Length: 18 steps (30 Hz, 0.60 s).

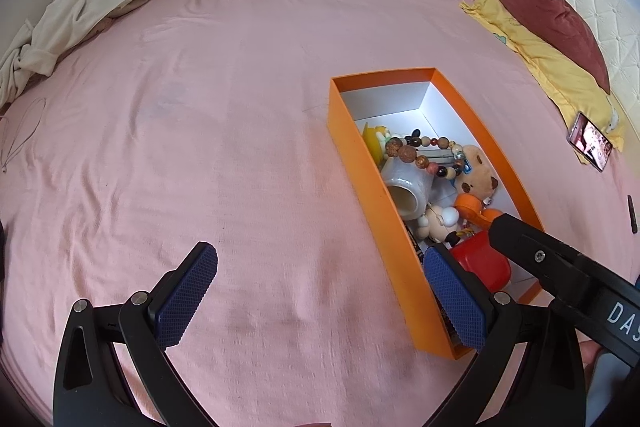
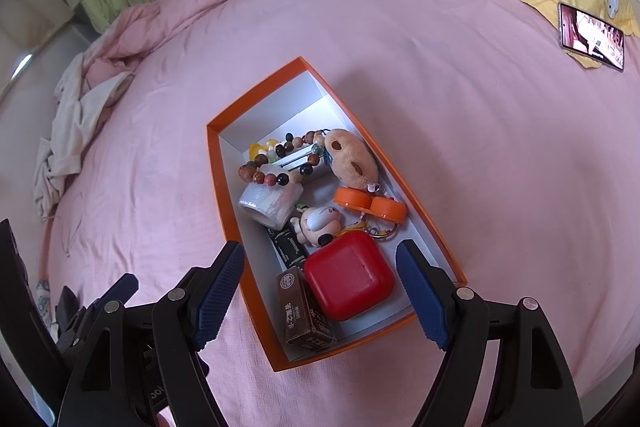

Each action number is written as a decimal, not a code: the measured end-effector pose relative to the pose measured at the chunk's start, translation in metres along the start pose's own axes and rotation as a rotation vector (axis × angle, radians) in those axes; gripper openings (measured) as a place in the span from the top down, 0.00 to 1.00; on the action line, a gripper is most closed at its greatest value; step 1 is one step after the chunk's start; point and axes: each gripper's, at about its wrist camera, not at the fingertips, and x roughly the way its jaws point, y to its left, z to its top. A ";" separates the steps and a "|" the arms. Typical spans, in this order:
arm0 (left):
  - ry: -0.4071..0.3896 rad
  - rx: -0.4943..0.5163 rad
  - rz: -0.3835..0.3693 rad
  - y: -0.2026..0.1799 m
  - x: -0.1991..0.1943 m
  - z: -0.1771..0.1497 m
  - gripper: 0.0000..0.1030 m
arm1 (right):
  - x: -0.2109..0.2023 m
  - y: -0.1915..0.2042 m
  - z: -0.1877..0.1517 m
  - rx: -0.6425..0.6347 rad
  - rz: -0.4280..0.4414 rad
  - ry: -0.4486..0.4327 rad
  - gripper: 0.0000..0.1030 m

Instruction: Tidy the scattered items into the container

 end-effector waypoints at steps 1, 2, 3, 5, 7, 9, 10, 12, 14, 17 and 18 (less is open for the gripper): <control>0.000 0.004 0.002 -0.001 0.000 0.000 0.00 | 0.000 0.000 0.000 -0.001 0.000 0.000 0.24; 0.002 0.008 0.003 -0.001 0.000 0.000 0.00 | 0.000 0.004 -0.001 -0.002 -0.003 -0.002 0.24; 0.004 0.010 0.002 -0.002 0.001 0.000 0.00 | 0.000 0.005 -0.001 0.000 -0.003 -0.002 0.24; 0.007 0.008 -0.002 -0.002 0.001 0.000 0.00 | 0.000 0.005 -0.001 0.001 -0.004 -0.001 0.24; 0.008 0.007 -0.005 -0.002 0.001 0.000 0.00 | 0.000 0.006 -0.001 0.001 -0.005 0.000 0.24; 0.008 0.005 -0.005 -0.002 0.001 0.000 0.00 | 0.000 0.006 -0.001 -0.002 -0.005 0.000 0.24; 0.007 0.004 -0.005 -0.002 0.001 0.000 0.00 | 0.000 0.007 -0.001 -0.001 -0.006 0.000 0.24; 0.007 0.001 -0.003 -0.001 0.001 0.000 0.00 | -0.001 0.008 -0.001 -0.001 -0.006 0.000 0.24; 0.008 -0.002 -0.005 -0.001 0.002 0.000 0.00 | -0.001 0.009 -0.001 -0.001 -0.006 -0.001 0.24; 0.011 -0.005 -0.005 -0.001 0.003 0.000 0.00 | -0.002 0.010 -0.002 0.001 -0.006 -0.002 0.24; 0.012 -0.005 0.000 -0.001 0.003 0.000 0.00 | -0.002 0.009 -0.003 0.001 -0.005 -0.002 0.24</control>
